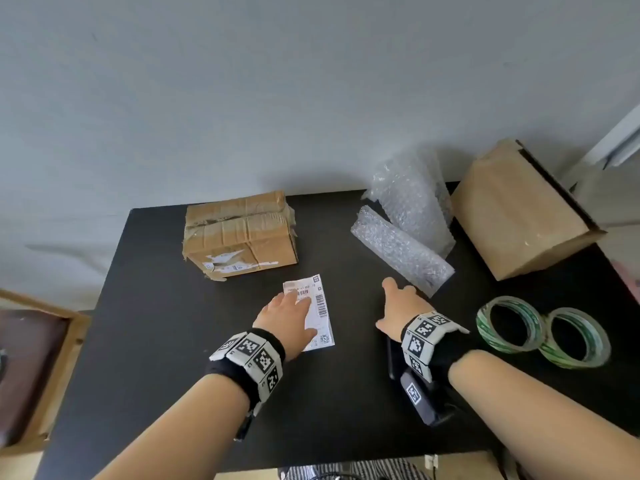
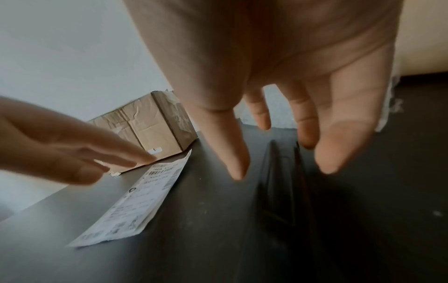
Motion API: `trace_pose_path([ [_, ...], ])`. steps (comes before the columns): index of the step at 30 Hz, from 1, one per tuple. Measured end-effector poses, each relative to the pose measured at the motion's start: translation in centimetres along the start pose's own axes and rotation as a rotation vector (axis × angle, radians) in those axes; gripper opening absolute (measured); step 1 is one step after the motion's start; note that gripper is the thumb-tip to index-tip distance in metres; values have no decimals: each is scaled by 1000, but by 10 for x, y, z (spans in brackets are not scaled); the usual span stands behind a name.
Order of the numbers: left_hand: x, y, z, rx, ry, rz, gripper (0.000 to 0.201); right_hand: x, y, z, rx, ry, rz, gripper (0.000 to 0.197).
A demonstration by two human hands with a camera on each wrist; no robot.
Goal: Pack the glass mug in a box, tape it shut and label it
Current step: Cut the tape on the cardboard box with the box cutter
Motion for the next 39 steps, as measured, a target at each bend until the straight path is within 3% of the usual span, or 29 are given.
trace_pose_path([
  [6,8,-12,21,-102,-31,-69,68,7,-5,-4,-46,-72,-54,51],
  [15,45,-54,-3,13,-2,-50,75,20,-8,-30,-15,-259,-206,50],
  [20,47,-57,-22,66,65,-45,66,7,-10,-46,18,-379,-310,47],
  [23,31,-37,-40,232,150,-3,57,-16,-13,-53,77,-440,-381,42],
  [28,-22,6,-73,714,188,61,37,-68,-21,-57,175,-541,-425,40],
  [30,-48,15,-80,867,192,31,33,-88,-22,-59,213,-566,-439,38],
  [32,-75,20,-87,931,279,-61,35,-104,-23,-59,236,-602,-442,35],
  [36,-121,13,-91,707,678,-245,62,-128,-23,-59,245,-653,-445,36],
  [39,-137,8,-92,536,883,-213,74,-142,-22,-58,277,-676,-465,37],
])
Point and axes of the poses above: each hand's wrist, its own y-axis away from the middle knuckle, its own z-axis out of the palm, x = y × z, the point moved 3 cm from there along -y, towards the middle knuckle, and after that the axes turned 15 degrees about -x, right-handed, at the moved point
